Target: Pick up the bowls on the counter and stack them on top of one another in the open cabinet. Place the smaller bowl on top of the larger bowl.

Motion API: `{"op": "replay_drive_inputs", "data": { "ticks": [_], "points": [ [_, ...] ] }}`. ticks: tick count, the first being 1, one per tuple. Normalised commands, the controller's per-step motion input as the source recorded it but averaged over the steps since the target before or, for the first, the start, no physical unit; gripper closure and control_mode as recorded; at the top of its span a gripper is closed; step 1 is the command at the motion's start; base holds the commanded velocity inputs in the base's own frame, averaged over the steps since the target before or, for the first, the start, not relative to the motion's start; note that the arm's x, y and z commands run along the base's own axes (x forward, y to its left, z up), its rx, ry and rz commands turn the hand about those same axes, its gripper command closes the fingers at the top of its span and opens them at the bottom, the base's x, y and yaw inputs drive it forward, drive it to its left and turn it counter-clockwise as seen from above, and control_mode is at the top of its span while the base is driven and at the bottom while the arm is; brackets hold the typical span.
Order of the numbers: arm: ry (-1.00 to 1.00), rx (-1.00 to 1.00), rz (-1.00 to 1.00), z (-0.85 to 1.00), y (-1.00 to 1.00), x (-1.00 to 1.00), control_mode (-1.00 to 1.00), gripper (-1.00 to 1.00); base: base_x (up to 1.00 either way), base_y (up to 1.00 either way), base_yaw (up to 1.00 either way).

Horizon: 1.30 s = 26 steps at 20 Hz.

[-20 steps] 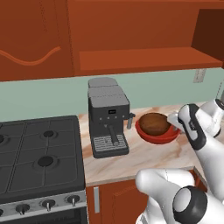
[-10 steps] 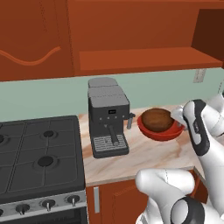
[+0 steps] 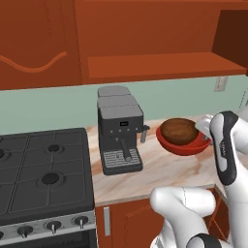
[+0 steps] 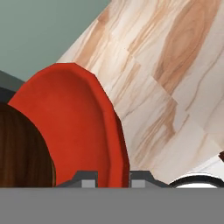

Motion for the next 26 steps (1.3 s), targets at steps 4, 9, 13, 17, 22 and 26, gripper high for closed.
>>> {"op": "replay_drive_inputs", "data": {
  "ticks": [4, 9, 13, 17, 22, 26],
  "points": [
    [0.00, 0.06, -0.12, 0.24, 0.00, -0.33, -1.00, 1.00, 0.00, 0.00, 0.00],
    [-0.01, 0.08, -0.12, 0.27, 0.02, -0.29, -1.00, 1.00, 0.00, 0.00, 0.00],
    [-0.02, 0.09, -0.12, 0.29, 0.06, -0.26, -1.00, 1.00, 0.00, 0.00, 0.00],
    [-0.04, 0.07, -0.11, 0.27, 0.08, -0.24, -1.00, 1.00, 0.00, 0.00, 0.00],
    [-0.06, 0.02, -0.08, 0.23, 0.13, -0.29, -1.00, 1.00, 0.00, 0.00, 0.00],
    [-0.05, 0.00, -0.04, 0.26, 0.11, -0.27, -1.00, 1.00, 0.00, 0.00, 0.00]
  ]
}}
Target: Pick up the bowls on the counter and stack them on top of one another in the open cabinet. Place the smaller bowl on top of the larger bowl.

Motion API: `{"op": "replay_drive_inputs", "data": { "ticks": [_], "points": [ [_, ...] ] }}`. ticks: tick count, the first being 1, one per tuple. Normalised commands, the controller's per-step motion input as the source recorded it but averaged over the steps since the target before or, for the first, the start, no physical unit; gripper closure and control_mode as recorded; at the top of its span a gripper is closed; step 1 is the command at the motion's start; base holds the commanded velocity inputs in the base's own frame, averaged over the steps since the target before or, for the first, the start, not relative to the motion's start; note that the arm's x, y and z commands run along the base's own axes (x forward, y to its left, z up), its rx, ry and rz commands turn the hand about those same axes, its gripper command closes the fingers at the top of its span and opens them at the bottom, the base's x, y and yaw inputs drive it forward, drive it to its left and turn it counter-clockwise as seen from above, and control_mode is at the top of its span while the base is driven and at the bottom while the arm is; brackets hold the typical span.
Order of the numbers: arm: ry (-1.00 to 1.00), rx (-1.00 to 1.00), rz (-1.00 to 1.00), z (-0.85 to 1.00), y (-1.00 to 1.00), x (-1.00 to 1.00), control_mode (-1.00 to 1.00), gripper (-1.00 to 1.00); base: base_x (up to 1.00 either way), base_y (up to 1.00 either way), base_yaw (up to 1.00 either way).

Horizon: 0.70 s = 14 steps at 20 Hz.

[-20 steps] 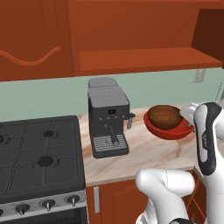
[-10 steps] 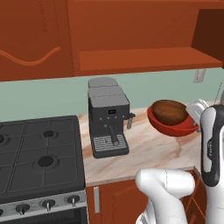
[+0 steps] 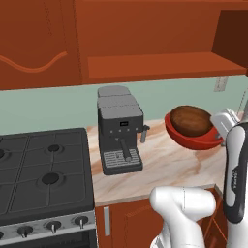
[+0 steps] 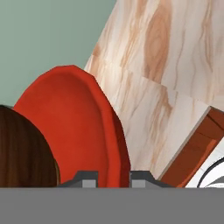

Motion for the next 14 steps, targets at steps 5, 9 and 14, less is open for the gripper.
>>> {"op": "replay_drive_inputs", "data": {
  "ticks": [5, 9, 14],
  "points": [
    [-0.01, 0.00, -0.01, 0.30, 0.06, -0.15, -1.00, 1.00, 0.00, 0.00, 0.00],
    [0.00, 0.00, 0.00, 0.32, 0.00, -0.08, -1.00, 1.00, 0.00, 0.00, 0.00],
    [0.00, 0.00, 0.00, 0.31, 0.00, -0.04, -1.00, 1.00, 0.00, 0.00, 0.00]
  ]
}}
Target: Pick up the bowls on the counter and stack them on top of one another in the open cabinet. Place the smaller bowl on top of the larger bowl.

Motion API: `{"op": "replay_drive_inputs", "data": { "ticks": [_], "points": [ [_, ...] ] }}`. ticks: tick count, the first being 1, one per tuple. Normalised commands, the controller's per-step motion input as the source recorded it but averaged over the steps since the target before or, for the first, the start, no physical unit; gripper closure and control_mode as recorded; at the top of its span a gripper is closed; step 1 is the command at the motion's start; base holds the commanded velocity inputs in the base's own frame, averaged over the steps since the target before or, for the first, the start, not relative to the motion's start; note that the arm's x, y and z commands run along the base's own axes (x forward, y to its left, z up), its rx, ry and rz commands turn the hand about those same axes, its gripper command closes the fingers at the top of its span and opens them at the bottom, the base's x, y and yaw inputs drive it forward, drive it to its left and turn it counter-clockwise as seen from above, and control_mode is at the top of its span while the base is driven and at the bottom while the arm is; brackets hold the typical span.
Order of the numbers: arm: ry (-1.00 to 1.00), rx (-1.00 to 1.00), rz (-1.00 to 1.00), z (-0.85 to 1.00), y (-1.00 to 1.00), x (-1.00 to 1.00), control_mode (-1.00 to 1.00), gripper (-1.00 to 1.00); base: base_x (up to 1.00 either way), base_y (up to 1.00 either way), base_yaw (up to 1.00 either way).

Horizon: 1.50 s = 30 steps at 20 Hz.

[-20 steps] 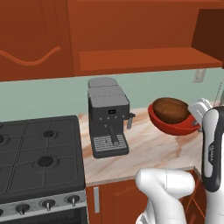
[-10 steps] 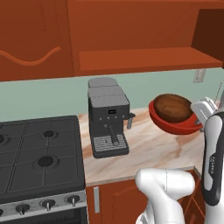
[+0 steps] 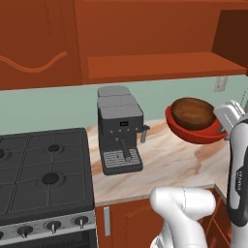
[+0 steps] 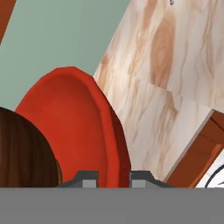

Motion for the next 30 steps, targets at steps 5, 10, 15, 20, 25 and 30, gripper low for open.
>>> {"op": "replay_drive_inputs", "data": {
  "ticks": [5, 10, 15, 20, 25, 30],
  "points": [
    [-0.01, 0.00, 0.00, 0.29, 0.00, -0.06, -1.00, 1.00, 0.00, 0.00, 0.00],
    [-0.03, 0.00, 0.00, 0.26, 0.00, -0.07, -1.00, 1.00, 0.00, 0.00, 0.00],
    [-0.07, 0.00, 0.00, 0.24, 0.03, -0.04, -1.00, 1.00, 0.00, 0.00, 0.00],
    [-0.08, 0.00, -0.01, 0.26, 0.10, 0.00, -1.00, 1.00, 0.00, 0.00, 0.00],
    [-0.06, 0.00, -0.02, 0.27, 0.13, 0.00, -1.00, 1.00, 0.00, 0.00, 0.00],
    [-0.03, 0.00, -0.03, 0.26, 0.11, 0.03, -1.00, 1.00, 0.00, 0.00, 0.00]
  ]
}}
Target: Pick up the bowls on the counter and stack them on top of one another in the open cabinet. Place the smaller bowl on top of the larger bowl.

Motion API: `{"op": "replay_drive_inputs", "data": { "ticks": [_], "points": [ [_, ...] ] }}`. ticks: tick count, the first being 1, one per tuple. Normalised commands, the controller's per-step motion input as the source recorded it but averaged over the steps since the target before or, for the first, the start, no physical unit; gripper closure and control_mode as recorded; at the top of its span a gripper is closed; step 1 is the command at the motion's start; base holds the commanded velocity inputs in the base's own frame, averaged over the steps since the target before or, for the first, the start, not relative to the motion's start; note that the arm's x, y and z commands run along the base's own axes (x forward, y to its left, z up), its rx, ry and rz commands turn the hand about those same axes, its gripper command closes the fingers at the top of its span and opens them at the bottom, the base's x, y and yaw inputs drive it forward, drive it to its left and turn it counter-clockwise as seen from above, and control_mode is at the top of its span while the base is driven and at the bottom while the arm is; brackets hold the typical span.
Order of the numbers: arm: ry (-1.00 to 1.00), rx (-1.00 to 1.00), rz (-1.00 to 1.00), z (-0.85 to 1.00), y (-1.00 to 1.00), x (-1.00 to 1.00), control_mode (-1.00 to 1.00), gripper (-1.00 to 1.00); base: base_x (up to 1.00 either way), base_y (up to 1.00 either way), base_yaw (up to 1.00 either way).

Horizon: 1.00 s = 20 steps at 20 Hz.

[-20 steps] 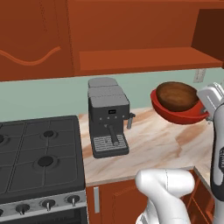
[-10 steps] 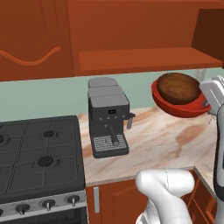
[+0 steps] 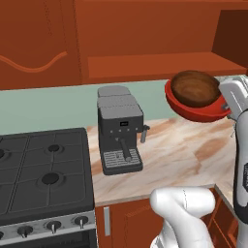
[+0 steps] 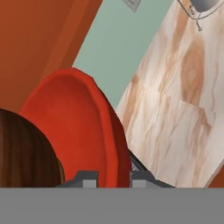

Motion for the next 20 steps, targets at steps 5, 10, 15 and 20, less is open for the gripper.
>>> {"op": "replay_drive_inputs", "data": {
  "ticks": [5, 10, 15, 20],
  "points": [
    [-0.01, 0.00, -0.05, 0.31, 0.05, 0.02, -1.00, 1.00, 0.00, 0.00, 0.00],
    [-0.01, 0.00, -0.04, 0.33, 0.02, 0.00, -1.00, 1.00, 0.00, 0.00, 0.00],
    [-0.02, 0.00, -0.04, 0.31, 0.04, 0.03, -1.00, 1.00, 0.00, 0.00, 0.00],
    [-0.02, 0.00, -0.04, 0.31, 0.06, 0.03, -1.00, 1.00, 0.00, 0.00, 0.00]
  ]
}}
